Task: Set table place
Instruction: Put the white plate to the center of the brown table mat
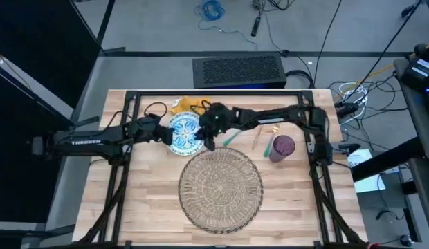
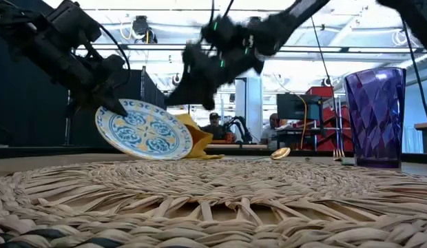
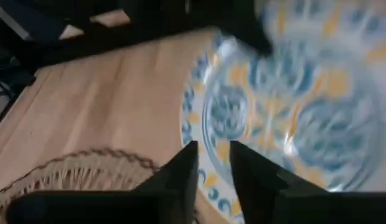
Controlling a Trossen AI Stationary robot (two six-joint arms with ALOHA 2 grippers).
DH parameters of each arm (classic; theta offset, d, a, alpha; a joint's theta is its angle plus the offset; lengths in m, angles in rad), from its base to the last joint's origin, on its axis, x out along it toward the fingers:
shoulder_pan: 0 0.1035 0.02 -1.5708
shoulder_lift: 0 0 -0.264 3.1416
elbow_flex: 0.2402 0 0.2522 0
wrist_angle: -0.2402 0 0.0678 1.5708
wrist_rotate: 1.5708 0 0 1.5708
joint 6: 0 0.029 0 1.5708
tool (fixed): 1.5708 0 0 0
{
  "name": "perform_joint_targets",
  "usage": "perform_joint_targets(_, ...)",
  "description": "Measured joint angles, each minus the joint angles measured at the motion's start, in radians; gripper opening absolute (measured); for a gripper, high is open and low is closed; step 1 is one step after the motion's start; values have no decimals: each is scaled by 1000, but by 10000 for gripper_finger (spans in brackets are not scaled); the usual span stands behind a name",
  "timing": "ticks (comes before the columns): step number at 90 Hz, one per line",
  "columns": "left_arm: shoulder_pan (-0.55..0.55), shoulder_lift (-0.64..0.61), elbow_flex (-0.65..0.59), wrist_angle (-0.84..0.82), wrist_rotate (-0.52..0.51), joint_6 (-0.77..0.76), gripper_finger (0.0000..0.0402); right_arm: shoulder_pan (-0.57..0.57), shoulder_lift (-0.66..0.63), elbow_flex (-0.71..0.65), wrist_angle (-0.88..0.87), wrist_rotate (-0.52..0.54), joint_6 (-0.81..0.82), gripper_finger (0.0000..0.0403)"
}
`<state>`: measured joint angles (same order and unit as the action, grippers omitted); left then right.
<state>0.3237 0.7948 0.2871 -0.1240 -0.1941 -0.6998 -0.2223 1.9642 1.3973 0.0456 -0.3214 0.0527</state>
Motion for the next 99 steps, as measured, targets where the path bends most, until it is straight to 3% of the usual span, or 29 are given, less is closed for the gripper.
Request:
perform_joint_targets(15, 0, -18, -2, 91, 5, 37, 0, -1, -179, 1, -93, 72, -33, 160)
perform_joint_targets(39, 1, -144, 91, 82, 70, 62, 0, -53, -406, 1, -487, 374, -120, 196)
perform_joint_targets(64, -117, -263, 127, 62, 211, -110, 0, -86, -552, 0, -697, 378, -91, 193)
perform_joint_targets(82, -290, -273, 128, -45, 180, -273, 0, -77, -663, 0, -700, 378, -84, 192)
perform_joint_targets(99, -466, -161, 128, -49, 138, -431, 0, -77, -741, 1, -710, 377, -64, 192)
